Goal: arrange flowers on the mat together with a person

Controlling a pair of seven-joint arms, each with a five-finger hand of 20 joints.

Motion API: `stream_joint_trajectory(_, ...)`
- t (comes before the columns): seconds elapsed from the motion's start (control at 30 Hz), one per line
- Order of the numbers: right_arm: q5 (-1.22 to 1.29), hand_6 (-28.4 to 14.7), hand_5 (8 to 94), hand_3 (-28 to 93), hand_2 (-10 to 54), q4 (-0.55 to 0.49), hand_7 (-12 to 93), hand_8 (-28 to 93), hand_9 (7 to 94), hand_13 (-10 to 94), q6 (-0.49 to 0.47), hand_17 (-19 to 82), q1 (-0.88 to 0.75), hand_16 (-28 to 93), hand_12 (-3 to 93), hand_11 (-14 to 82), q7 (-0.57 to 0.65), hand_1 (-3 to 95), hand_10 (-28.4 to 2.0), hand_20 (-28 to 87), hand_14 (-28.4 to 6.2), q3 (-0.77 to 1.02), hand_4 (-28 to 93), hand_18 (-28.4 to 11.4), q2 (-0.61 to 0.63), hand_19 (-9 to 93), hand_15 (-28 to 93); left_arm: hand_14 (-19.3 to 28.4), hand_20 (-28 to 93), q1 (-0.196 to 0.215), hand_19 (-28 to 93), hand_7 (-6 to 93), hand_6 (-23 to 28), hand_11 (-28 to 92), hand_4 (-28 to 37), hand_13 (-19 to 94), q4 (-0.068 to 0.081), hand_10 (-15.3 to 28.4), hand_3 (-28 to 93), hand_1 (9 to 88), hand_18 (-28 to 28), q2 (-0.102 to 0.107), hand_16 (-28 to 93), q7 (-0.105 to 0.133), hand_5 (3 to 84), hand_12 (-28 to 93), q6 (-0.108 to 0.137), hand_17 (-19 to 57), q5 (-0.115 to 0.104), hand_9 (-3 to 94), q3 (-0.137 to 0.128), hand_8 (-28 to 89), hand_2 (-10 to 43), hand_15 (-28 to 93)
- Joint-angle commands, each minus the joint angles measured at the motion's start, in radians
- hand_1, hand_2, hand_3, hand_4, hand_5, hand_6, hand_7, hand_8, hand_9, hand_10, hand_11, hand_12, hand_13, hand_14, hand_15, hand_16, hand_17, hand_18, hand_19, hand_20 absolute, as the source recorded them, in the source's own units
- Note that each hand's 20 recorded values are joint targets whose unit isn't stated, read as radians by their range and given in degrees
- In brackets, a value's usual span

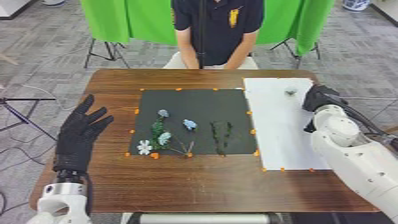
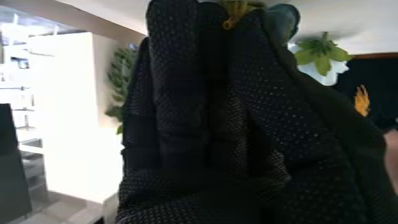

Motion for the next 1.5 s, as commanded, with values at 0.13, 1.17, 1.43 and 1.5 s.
stream_joint_trajectory(0.13,-0.031,3.9,77.1,67,-9.5,-0.102,30,-2,87.0,81,0.131,36,0.000,35,35.1,11.6,-0.029,62.2,-4.2,25,-0.7,-0.005,-28,-7.9,0.040,71,34,25.2,14,0.027,46,14.3,1.9,21,-27.6,28,-0.010,16.9,81,22.1,22.5,-0.005,-7,-0.003,33.5,9,0.012,-8.9,-0.003,37.0,-0.014,-11,3.8,40)
stream_joint_trajectory(1.17,-0.106,5.6,73.1,70,-9.5,-0.321,27,-4,82.7,72,-0.051,27,0.035,32,36.7,14.2,-0.303,57.0,-6.5,27,-2.4,-0.265,-28,-13.6,-0.103,72,44,25.3,16,0.034,50,14.6,1.9,21,-26.5,28,-0.020,17.0,81,22.7,23.4,-0.010,-7,-0.005,33.7,9,0.019,-8.3,-0.006,37.1,-0.026,-11,3.6,41)
stream_joint_trajectory(1.43,-0.126,4.9,68.8,70,-9.5,-0.331,23,-5,79.6,70,-0.067,26,0.019,28,36.6,16.1,-0.301,53.1,-7.5,29,-3.5,-0.279,-28,-14.3,-0.119,73,55,25.3,17,0.035,50,14.5,2.1,21,-26.5,28,-0.016,17.1,81,22.9,23.4,-0.007,-7,-0.003,33.7,9,0.019,-8.0,-0.010,37.1,-0.018,-11,3.5,41)
stream_joint_trajectory(1.5,-0.131,5.0,66.0,70,-9.5,-0.333,22,-6,78.3,69,-0.068,26,0.015,26,36.2,17.1,-0.299,51.5,-7.7,29,-4.2,-0.276,-28,-14.7,-0.125,73,58,25.3,17,0.037,50,14.5,2.1,21,-26.5,28,-0.017,17.1,81,22.9,23.4,-0.006,-7,-0.008,33.7,9,0.016,-8.0,-0.010,37.1,-0.021,-11,3.6,41)
